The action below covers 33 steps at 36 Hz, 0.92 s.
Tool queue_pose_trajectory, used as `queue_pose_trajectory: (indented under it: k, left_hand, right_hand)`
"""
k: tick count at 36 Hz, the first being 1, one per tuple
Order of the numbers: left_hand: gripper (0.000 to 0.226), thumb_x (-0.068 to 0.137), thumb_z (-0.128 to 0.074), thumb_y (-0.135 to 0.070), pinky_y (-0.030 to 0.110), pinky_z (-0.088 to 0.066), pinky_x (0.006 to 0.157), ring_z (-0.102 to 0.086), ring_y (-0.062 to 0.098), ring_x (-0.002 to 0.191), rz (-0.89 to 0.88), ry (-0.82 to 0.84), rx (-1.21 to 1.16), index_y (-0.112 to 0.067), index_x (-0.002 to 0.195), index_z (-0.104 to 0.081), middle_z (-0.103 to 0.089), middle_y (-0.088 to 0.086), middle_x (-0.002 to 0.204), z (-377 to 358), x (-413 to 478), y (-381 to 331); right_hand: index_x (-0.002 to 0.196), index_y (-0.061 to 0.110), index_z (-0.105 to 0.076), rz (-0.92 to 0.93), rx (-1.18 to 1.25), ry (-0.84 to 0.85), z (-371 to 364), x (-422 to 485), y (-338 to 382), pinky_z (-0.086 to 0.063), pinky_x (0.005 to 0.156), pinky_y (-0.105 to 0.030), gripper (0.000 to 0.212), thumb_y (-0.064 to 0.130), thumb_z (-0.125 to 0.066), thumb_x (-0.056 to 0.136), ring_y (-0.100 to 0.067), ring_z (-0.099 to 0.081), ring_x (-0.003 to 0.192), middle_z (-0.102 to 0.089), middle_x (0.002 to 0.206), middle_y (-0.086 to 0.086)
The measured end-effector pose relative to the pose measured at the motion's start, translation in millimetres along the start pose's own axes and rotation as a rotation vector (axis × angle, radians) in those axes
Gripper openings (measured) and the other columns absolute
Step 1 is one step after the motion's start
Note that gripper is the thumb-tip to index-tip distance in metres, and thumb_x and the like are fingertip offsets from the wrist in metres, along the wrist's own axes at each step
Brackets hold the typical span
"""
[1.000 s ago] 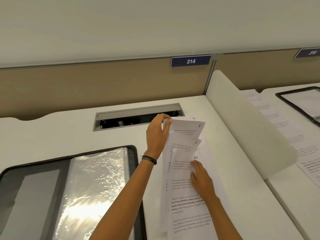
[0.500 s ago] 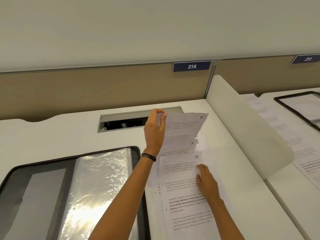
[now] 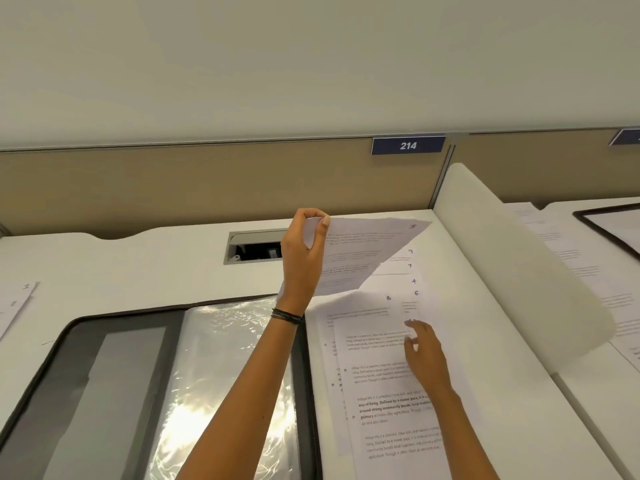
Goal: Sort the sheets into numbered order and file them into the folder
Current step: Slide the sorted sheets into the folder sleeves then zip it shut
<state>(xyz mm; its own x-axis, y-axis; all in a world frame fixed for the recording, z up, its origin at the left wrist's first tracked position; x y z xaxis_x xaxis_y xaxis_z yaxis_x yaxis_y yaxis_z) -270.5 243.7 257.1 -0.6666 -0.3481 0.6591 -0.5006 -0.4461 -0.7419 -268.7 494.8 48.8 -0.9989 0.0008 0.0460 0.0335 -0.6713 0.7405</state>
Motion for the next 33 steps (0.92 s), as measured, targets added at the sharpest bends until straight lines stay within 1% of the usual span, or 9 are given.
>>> queue_pose_trajectory:
  k: [4,7,13,16,20,23,25,29,33]
  left_hand:
    - [0.004,0.095,-0.052,-0.017,0.011,-0.045,0.066,-0.057,-0.002,0.081,-0.013,-0.016,-0.022,-0.013,0.094,-0.053,-0.055,-0.016,0.086,18,1,-13]
    - [0.005,0.094,-0.051,-0.019,0.012,-0.045,0.065,-0.057,-0.001,0.081,-0.019,-0.023,-0.038,-0.014,0.094,-0.053,-0.056,-0.015,0.086,32,1,-21]
    - [0.014,0.094,-0.051,-0.022,0.016,-0.049,0.06,-0.059,0.0,0.078,-0.019,-0.023,-0.045,-0.035,0.091,-0.047,-0.056,-0.018,0.085,57,-4,-36]
    - [0.013,0.094,-0.052,-0.024,0.019,-0.05,0.062,-0.059,0.0,0.08,-0.008,-0.016,-0.038,-0.035,0.09,-0.048,-0.055,-0.019,0.085,67,-7,-39]
    - [0.016,0.095,-0.053,-0.021,0.022,-0.05,0.063,-0.058,0.0,0.079,-0.001,-0.004,-0.027,-0.036,0.091,-0.049,-0.056,-0.02,0.084,84,-10,-38]
    - [0.014,0.096,-0.053,-0.02,0.021,-0.05,0.058,-0.059,0.002,0.076,0.018,0.003,-0.045,-0.032,0.091,-0.049,-0.056,-0.018,0.084,101,-11,-35]
    - [0.011,0.096,-0.052,-0.018,0.014,-0.048,0.057,-0.059,0.0,0.075,0.043,0.001,-0.056,-0.028,0.091,-0.049,-0.056,-0.014,0.084,113,-12,-32]
    - [0.009,0.096,-0.052,-0.023,0.016,-0.05,0.058,-0.06,0.003,0.075,0.106,-0.011,-0.067,-0.029,0.091,-0.049,-0.058,-0.011,0.084,139,-13,-20]
    - [0.005,0.095,-0.053,-0.022,0.012,-0.047,0.067,-0.059,0.001,0.082,0.116,-0.014,-0.034,-0.026,0.094,-0.052,-0.061,-0.009,0.09,165,-13,-5]
  right_hand:
    - [0.13,0.01,-0.05,0.041,0.128,-0.056,7,5,36,-0.041,0.077,-0.021,0.037,0.002,-0.049,0.094,-0.013,-0.054,0.096,-0.051,0.131,-0.007]
    - [0.135,0.012,-0.045,0.062,0.25,-0.076,12,5,60,-0.042,0.083,-0.025,0.044,0.002,-0.052,0.093,-0.015,-0.051,0.107,-0.049,0.134,-0.006]
    - [0.141,0.015,-0.037,0.05,0.417,-0.109,13,-1,103,-0.038,0.101,-0.032,0.063,0.004,-0.066,0.085,-0.017,-0.043,0.122,-0.044,0.139,-0.001]
    - [0.131,0.023,-0.044,-0.01,0.555,-0.088,6,-10,115,-0.038,0.104,-0.041,0.052,0.009,-0.066,0.086,-0.017,-0.045,0.12,-0.05,0.132,0.003]
    - [0.095,0.019,-0.062,-0.004,0.7,-0.086,1,-21,128,-0.049,0.093,-0.033,0.015,0.005,-0.064,0.087,-0.016,-0.064,0.101,-0.069,0.104,0.0]
    - [0.092,0.013,-0.066,0.002,0.78,-0.11,-2,-29,140,-0.052,0.075,-0.014,0.012,0.002,-0.063,0.087,-0.005,-0.066,0.083,-0.07,0.093,0.002]
    - [0.096,0.009,-0.066,0.002,0.815,-0.11,-8,-33,146,-0.05,0.068,-0.009,0.011,0.003,-0.062,0.087,0.001,-0.066,0.078,-0.07,0.09,0.004]
    - [0.093,0.017,-0.065,-0.024,0.87,-0.137,-22,-39,158,-0.052,0.064,-0.011,0.013,0.006,-0.061,0.089,0.0,-0.067,0.077,-0.072,0.082,0.015]
    - [0.1,0.01,-0.066,-0.093,0.925,-0.181,-39,-44,167,-0.057,0.069,-0.022,0.013,0.008,-0.061,0.089,-0.012,-0.067,0.081,-0.071,0.092,0.002]
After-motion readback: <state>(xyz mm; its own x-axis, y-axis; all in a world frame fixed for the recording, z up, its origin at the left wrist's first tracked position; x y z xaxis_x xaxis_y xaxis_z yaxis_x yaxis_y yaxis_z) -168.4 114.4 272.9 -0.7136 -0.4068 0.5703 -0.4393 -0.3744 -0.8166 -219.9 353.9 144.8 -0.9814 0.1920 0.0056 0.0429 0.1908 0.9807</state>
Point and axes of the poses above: each hand's wrist, its own x-axis towards the middle knuckle, its own z-axis out of the back of the hand, y = z × x, the point moved 6 cm from there along x, towards the middle knuckle
